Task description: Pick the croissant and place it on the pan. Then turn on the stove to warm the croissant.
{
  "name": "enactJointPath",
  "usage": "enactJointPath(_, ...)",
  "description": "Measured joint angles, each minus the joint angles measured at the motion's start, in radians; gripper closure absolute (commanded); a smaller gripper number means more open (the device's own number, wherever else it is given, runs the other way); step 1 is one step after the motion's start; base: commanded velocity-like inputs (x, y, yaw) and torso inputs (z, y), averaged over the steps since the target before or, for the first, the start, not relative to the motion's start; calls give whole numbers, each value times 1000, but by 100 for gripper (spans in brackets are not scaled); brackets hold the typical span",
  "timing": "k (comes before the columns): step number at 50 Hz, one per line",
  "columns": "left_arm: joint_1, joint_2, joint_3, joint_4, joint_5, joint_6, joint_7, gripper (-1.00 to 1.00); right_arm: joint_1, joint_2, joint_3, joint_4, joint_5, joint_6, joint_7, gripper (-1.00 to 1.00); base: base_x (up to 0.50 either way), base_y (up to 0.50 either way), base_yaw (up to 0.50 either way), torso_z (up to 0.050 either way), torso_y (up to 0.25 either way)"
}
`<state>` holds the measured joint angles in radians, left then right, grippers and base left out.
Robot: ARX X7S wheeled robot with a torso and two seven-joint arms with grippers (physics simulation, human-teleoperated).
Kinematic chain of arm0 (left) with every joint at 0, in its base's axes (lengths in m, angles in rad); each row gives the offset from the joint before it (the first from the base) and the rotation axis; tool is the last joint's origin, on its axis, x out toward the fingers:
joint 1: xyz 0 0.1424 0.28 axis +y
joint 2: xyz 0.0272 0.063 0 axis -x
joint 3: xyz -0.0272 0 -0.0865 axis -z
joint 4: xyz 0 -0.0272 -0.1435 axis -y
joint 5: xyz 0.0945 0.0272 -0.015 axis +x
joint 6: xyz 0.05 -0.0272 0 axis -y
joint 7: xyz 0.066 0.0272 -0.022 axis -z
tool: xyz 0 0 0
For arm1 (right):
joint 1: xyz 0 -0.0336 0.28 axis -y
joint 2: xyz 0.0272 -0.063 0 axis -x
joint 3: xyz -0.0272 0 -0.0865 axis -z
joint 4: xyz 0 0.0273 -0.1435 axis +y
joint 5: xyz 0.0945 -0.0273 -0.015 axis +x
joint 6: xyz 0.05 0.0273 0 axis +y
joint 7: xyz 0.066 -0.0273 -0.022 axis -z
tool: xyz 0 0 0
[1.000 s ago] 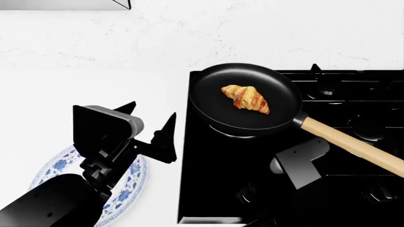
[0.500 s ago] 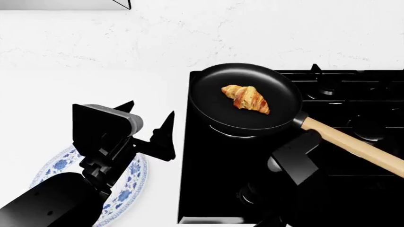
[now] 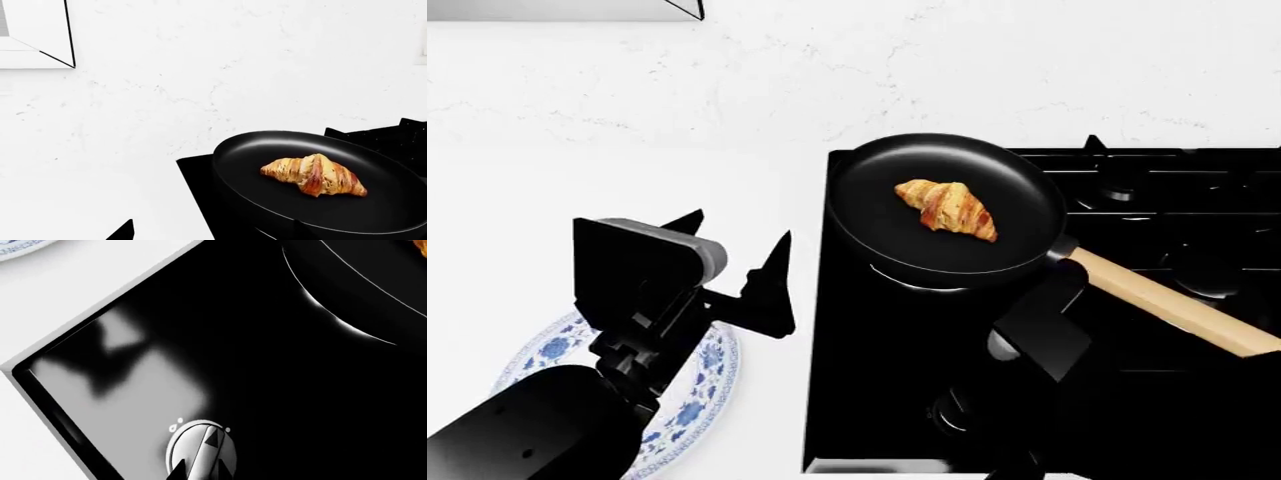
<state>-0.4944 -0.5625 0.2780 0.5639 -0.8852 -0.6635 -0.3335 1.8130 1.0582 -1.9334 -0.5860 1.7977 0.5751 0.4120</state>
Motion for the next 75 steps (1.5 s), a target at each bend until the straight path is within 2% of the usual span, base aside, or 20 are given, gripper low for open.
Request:
enactJointPath(28,-8,-5,0,10,2,-17,-44,-100,65,-36,-45,147,-12,61,-265,100,4,0,1,0,0)
enactJointPath(47,-4,-7,-2,-1,4,-9,-47,-100,90,-75,-53,211,16,106,-328,100,7,4,8,0,0)
enactJointPath(48,-4,-7,-2,-1,3,-8,-47,-100,90,-76,-51,212,18,109,-326,-100,11,0,5,0,0)
enactJointPath(61,-3,-8,-4,0,-5,-3,-43,-100,79,-80,-28,210,16,142,-254,-100,0,0,0,0,0)
enactJointPath(75,3,-13,-7,19,-19,0,-45,-100,166,-3,-41,112,33,230,-70,-100,0,0,0,0,0)
